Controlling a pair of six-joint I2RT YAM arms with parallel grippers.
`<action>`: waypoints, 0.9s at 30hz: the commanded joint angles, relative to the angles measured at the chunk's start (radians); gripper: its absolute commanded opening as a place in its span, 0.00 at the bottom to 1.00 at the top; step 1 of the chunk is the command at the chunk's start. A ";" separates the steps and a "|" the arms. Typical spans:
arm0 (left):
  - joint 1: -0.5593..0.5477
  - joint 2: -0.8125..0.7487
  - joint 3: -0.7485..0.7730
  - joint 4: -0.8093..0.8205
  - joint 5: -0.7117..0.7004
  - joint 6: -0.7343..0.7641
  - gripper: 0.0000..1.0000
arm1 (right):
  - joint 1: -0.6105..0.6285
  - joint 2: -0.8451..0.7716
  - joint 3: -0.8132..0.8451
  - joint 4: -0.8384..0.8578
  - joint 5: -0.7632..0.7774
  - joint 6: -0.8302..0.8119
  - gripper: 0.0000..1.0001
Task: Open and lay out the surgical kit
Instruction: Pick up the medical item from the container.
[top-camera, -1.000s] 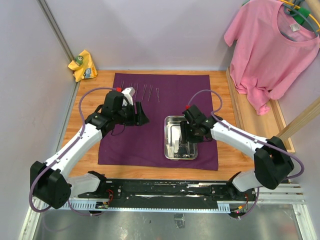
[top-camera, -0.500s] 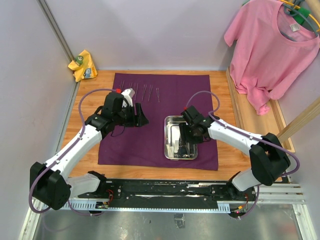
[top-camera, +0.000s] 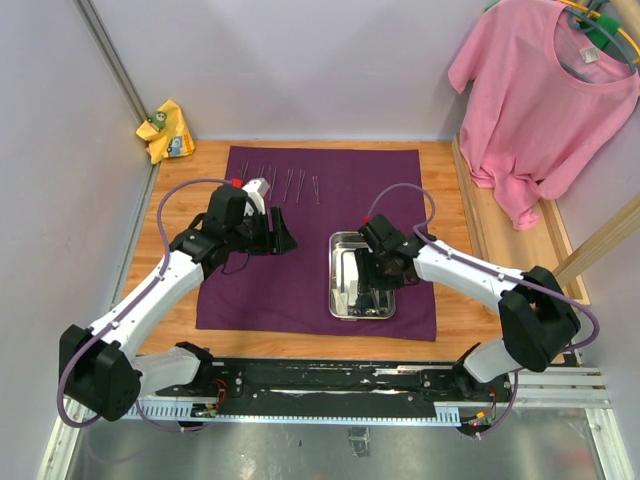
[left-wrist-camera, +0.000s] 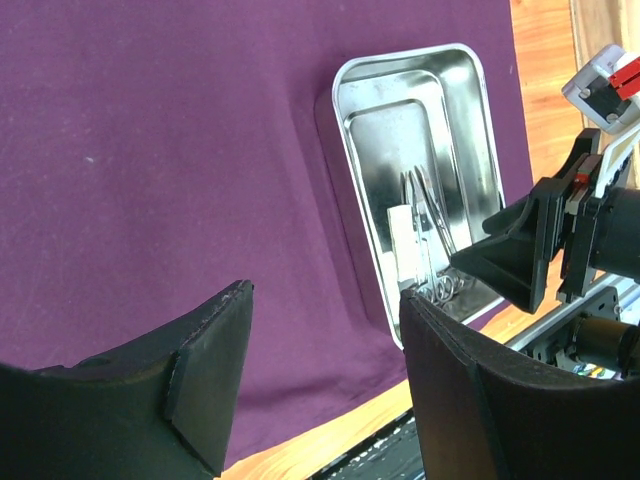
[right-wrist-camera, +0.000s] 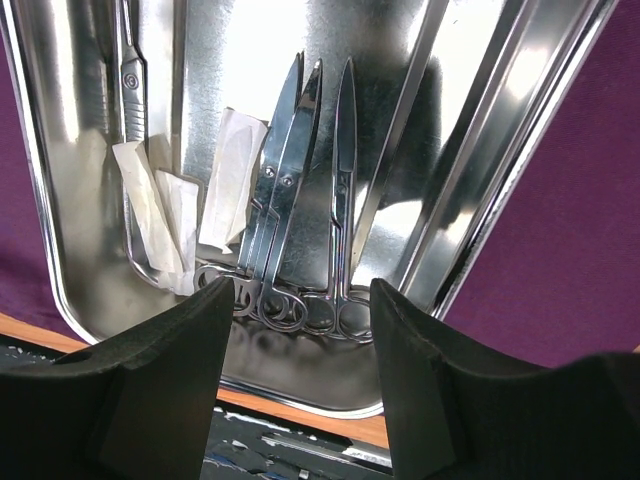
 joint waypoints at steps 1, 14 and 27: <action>-0.008 -0.018 -0.013 0.019 0.008 0.006 0.65 | 0.023 -0.001 0.001 -0.009 0.009 0.006 0.58; -0.009 -0.008 -0.020 0.029 0.015 0.012 0.65 | 0.051 0.064 0.025 -0.002 0.021 0.030 0.56; -0.007 0.008 -0.009 0.022 0.034 0.022 0.65 | 0.053 0.198 0.131 0.001 0.051 0.041 0.47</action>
